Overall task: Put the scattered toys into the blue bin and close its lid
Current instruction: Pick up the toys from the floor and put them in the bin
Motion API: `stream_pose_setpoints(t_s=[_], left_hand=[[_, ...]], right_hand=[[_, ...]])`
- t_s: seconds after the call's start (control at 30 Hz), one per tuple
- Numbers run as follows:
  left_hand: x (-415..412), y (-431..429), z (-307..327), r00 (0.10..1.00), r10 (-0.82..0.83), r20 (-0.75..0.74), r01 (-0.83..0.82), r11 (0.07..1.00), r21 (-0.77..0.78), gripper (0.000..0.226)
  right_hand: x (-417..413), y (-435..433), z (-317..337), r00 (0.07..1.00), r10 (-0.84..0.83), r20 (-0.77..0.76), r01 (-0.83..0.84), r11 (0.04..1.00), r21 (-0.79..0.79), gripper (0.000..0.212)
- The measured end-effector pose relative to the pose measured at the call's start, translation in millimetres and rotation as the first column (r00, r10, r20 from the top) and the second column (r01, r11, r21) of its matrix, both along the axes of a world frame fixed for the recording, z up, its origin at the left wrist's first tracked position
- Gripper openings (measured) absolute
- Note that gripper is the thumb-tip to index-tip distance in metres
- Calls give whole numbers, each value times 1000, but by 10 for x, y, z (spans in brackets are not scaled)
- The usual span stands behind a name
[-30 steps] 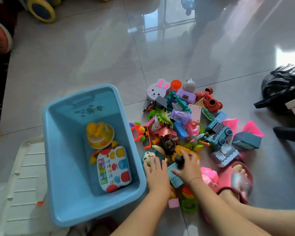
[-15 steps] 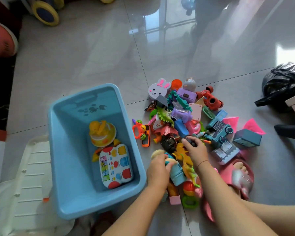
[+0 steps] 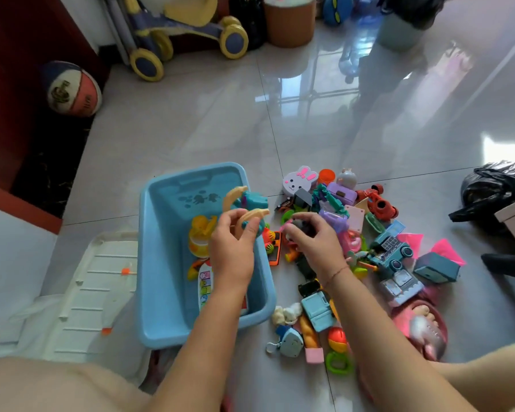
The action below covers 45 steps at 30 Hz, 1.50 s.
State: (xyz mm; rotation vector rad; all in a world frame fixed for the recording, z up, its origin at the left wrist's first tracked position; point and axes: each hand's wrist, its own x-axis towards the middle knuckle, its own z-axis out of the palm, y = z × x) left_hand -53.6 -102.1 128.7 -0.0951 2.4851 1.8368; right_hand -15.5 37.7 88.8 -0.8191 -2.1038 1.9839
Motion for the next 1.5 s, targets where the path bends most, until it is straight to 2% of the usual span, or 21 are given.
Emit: stream_pose_setpoints(t_s=[0.13,0.2,0.33,0.43,0.53,0.6,0.67,0.77,0.87,0.97,1.03,1.07,1.1,1.17,1.2,1.27,1.33,1.37,1.5], left_hand=[[-174,-443,-205,990,142,-14,-141,954,-265,23],[-259,-609,-362,982,190,13,-173,917,-358,25],[-412,-712,-527,978,209,24,-176,875,-450,23],[-439,-750,-666,964,257,64,-159,756,-635,18],[-376,-804,-808,926,320,198,-53,633,-772,18],[-320,-783,-888,906,330,265,-8,639,-769,20],[-280,-703,-919,918,300,260,-12,674,-738,23],[-235,-438,-927,980,148,132,-21,742,-670,23],[-60,32,-917,990,-131,-59,71,801,-595,24],[318,528,-948,865,-451,-218,273,789,-550,24],[615,768,-1092,725,-637,-261,423,711,-562,22],[747,840,-1196,684,-692,-230,481,665,-572,23],[856,874,-1320,687,-715,-130,538,620,-571,26],[986,860,-1574,743,-627,235,638,557,-531,44],[1015,813,-1715,723,-554,413,686,505,-524,60],[1034,699,-1951,614,-495,615,787,324,-525,90],[1022,630,-2101,551,-496,671,824,199,-531,106],[1011,626,-2146,544,-497,676,825,169,-540,111],[952,759,-2224,570,-527,630,796,166,-582,114]], right_hand=[[17,-575,-154,946,281,163,-315,916,250,39],[19,-733,-229,925,309,223,-367,879,305,47],[-40,-838,-290,921,299,251,-367,883,292,57],[-71,-836,-303,906,325,270,-411,826,385,45],[-42,-770,-341,900,337,276,-431,779,454,31],[-10,-690,-381,923,311,227,-382,816,434,25],[27,-533,-435,956,227,186,-284,873,396,19],[141,-104,-671,978,-32,205,-39,942,334,19],[387,347,-1014,902,-230,365,111,941,320,27],[694,561,-1332,798,-236,554,53,944,327,38],[878,587,-1490,759,-191,623,-22,948,317,46],[951,582,-1553,746,-168,645,-53,950,308,49],[1012,566,-1609,731,-144,667,-84,951,297,52],[1080,517,-1692,709,-108,697,-158,939,307,62],[1090,491,-1721,699,-98,708,-198,925,324,67],[1072,462,-1755,682,-88,726,-269,893,361,73],[1044,469,-1768,676,-81,732,-303,876,376,74],[1039,487,-1791,679,-77,730,-303,876,375,73],[1015,587,-1836,710,-114,694,-187,921,342,47]])
